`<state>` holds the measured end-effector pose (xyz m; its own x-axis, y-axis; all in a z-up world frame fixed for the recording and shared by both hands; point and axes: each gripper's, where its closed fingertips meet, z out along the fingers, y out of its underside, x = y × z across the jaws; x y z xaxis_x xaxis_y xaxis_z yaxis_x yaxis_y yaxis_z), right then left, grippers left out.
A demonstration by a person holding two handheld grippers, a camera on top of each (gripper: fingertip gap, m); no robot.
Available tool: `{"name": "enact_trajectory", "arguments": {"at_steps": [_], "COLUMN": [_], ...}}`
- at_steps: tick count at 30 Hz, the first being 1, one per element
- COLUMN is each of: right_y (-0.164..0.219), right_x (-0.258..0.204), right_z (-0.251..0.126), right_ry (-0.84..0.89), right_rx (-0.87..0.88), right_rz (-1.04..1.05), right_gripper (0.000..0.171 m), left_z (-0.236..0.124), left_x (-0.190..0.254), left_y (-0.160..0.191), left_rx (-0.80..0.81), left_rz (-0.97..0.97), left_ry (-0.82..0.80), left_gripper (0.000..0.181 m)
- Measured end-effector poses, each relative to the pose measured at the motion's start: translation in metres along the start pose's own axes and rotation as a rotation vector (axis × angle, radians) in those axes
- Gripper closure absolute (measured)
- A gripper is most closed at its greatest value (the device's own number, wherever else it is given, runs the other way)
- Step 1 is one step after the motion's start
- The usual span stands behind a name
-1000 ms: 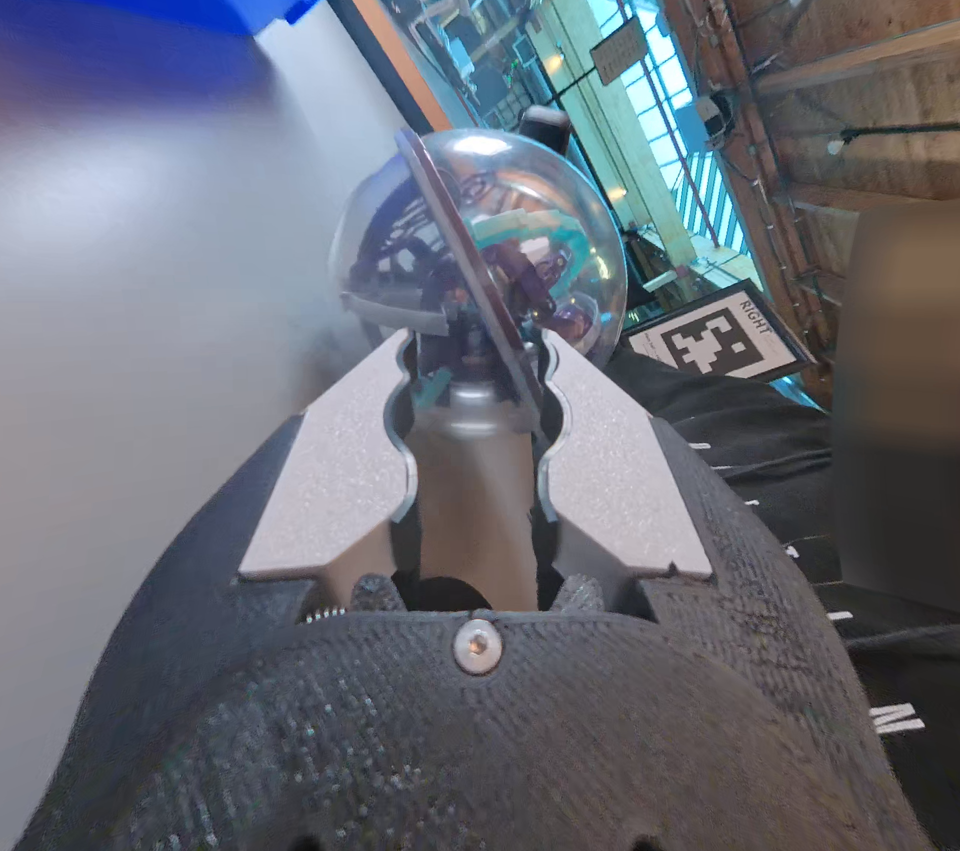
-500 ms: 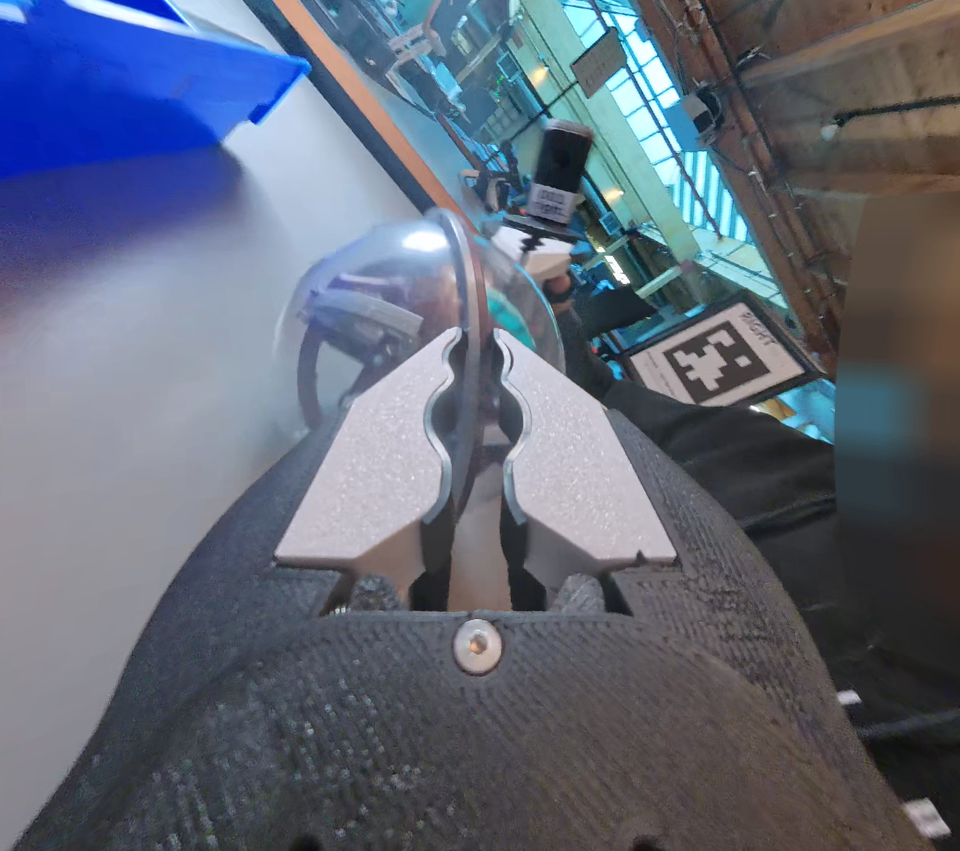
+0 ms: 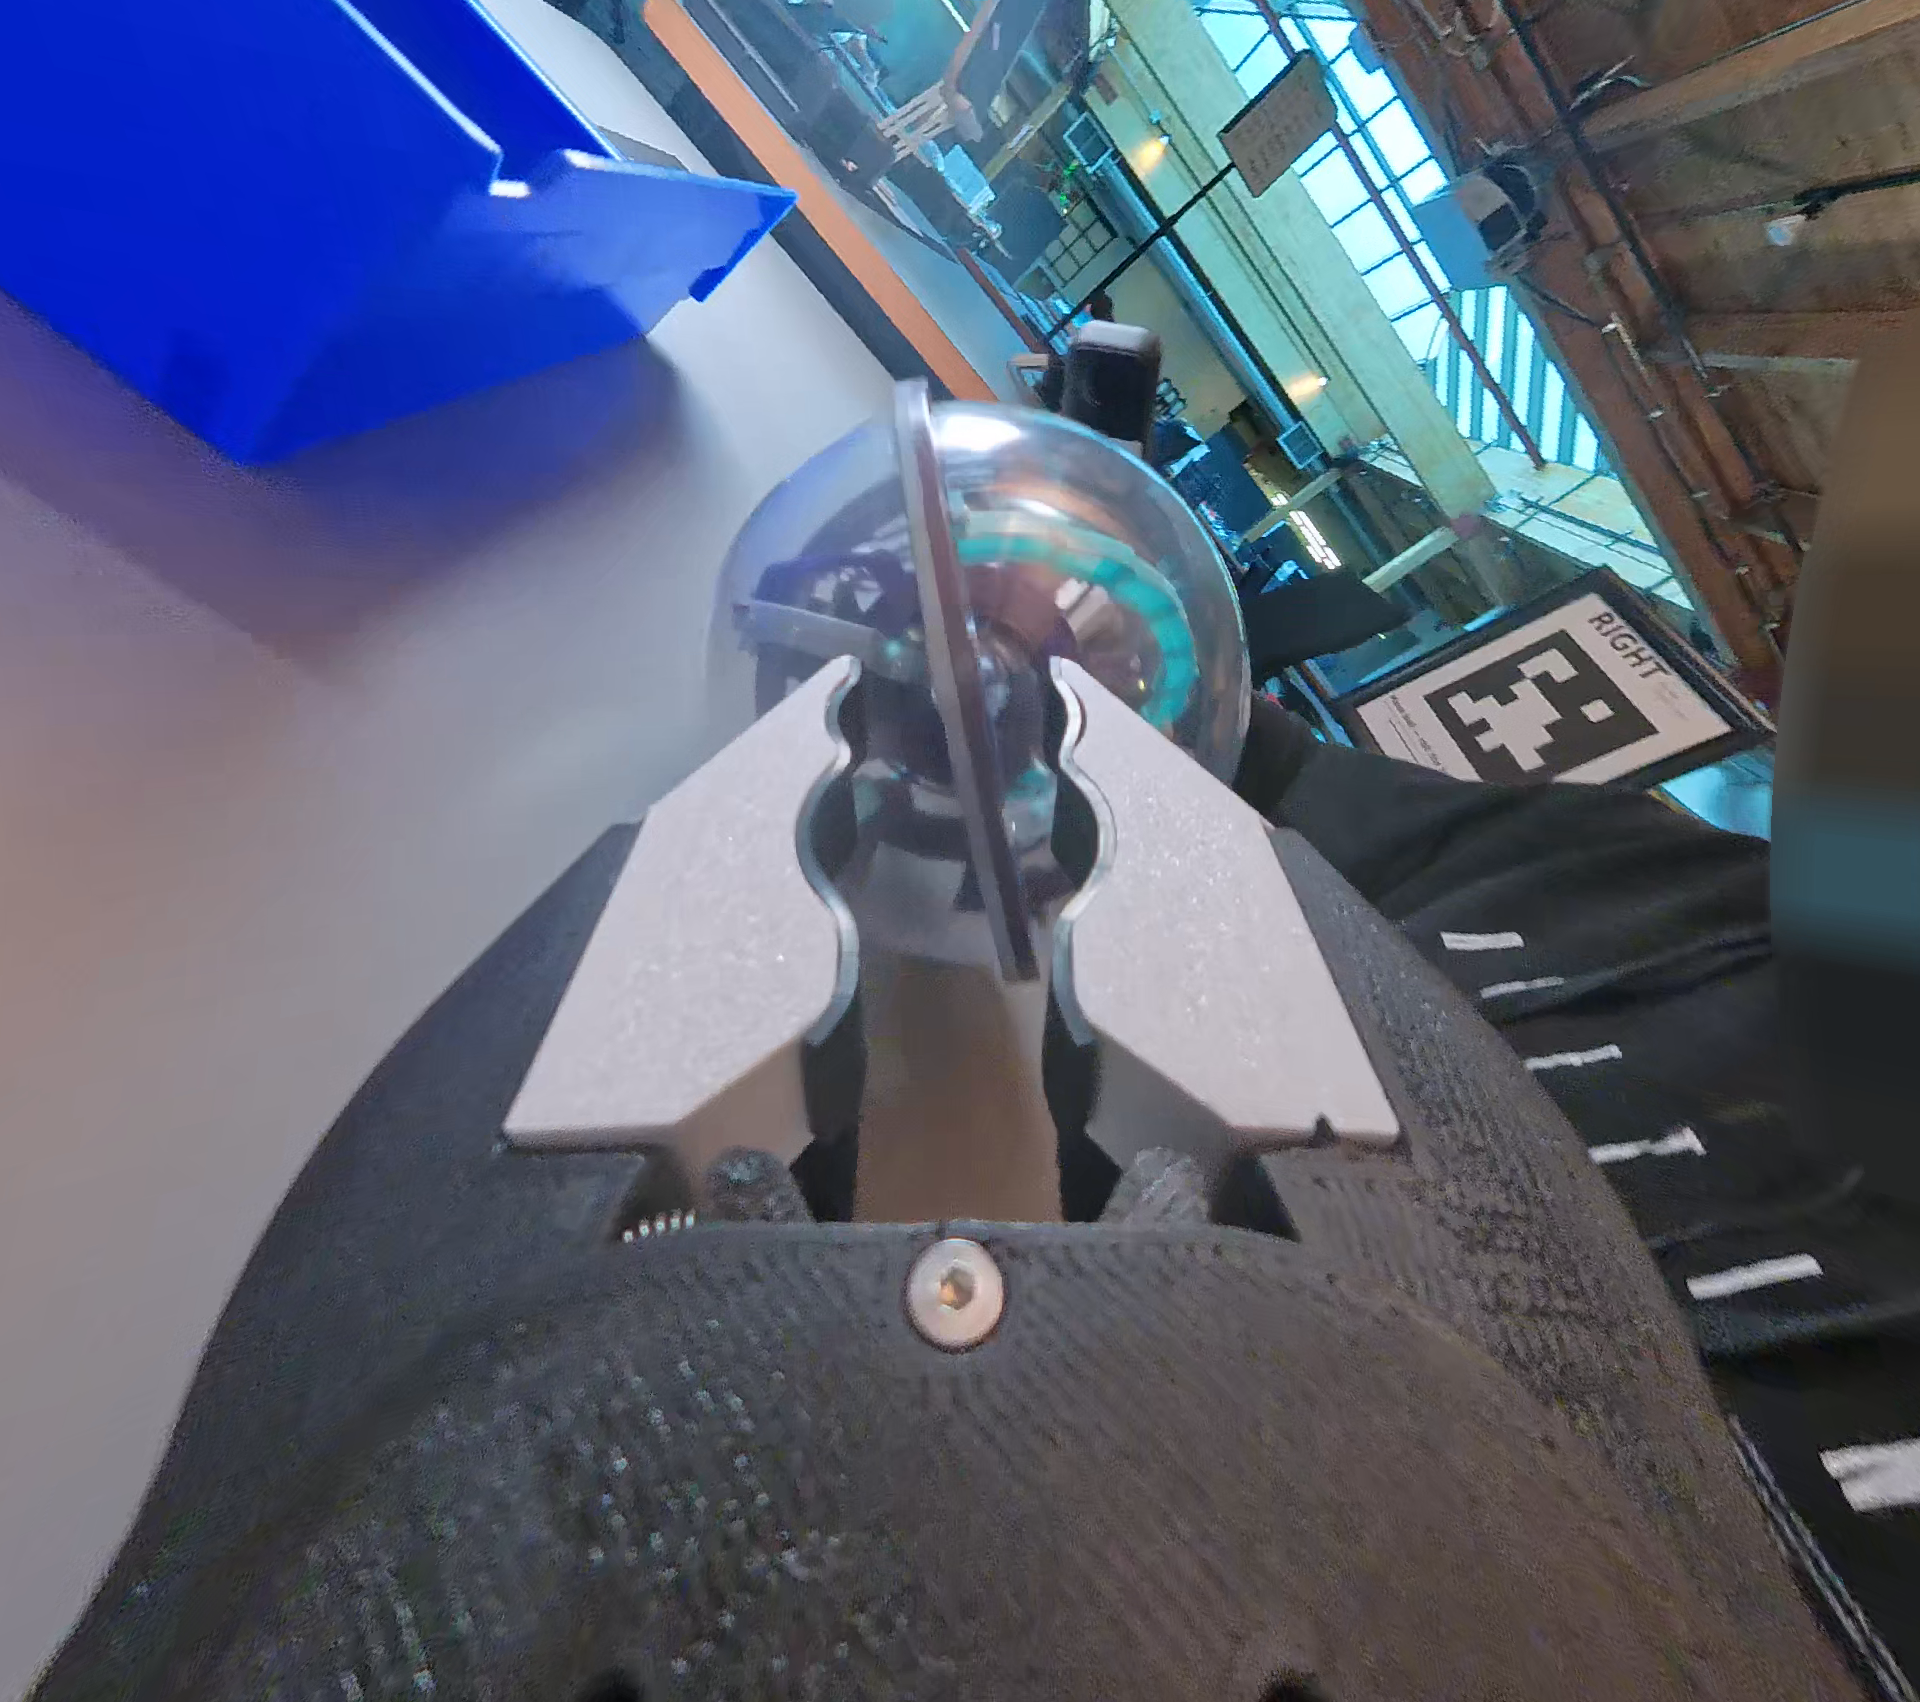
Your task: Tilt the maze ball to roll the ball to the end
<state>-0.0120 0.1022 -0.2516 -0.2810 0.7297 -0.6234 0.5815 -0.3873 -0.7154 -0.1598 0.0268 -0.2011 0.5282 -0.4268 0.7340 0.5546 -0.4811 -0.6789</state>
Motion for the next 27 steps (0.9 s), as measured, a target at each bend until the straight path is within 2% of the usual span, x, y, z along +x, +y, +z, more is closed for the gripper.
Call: {"name": "enact_trajectory", "arguments": {"at_steps": [3,5,6,7,11,14,19,23,25,27], "right_y": [-0.007,-0.012,-0.014,-0.018,-0.035,-0.079,-0.18,-0.234,-0.243,-0.24], "right_x": [0.001,-0.001,0.0,0.002,-0.007,-0.022,-0.006,0.046,0.079,0.114], "right_z": [0.009,0.019,0.023,0.025,0.02,0.0,-0.038,-0.056,-0.059,-0.059], "right_ry": [-0.059,-0.115,-0.128,-0.13,-0.156,-0.15,-0.004,0.095,0.121,0.143], "right_rx": [0.037,0.057,0.064,0.09,0.133,0.197,0.27,0.202,0.143,0.095], "right_rz": [0.042,0.084,0.099,0.108,0.15,0.171,0.162,0.183,0.222,0.279], "right_gripper": [0.144,0.15,0.159,0.162,0.164,0.165,0.164,0.164,0.164,0.164], "left_z": [-0.011,-0.009,-0.008,-0.011,-0.012,-0.004,0.029,0.063,0.079,0.092], "left_x": [-0.008,-0.003,-0.004,-0.008,-0.004,0.011,0.007,-0.039,-0.072,-0.105], "left_y": [0.017,0.024,0.022,0.016,0.007,-0.03,-0.133,-0.194,-0.205,-0.202], "left_rx": [-0.052,-0.063,-0.04,0.004,0.028,0.056,0.073,0.031,0.006,-0.03], "left_rz": [0.044,0.038,0.019,0.008,-0.065,-0.116,-0.158,-0.237,-0.298,-0.372], "left_ry": [-0.032,0.008,0.009,-0.009,0.017,0.038,-0.002,-0.077,-0.13,-0.184], "left_gripper": [0.15,0.154,0.154,0.169,0.174,0.176,0.175,0.174,0.174,0.174]}}
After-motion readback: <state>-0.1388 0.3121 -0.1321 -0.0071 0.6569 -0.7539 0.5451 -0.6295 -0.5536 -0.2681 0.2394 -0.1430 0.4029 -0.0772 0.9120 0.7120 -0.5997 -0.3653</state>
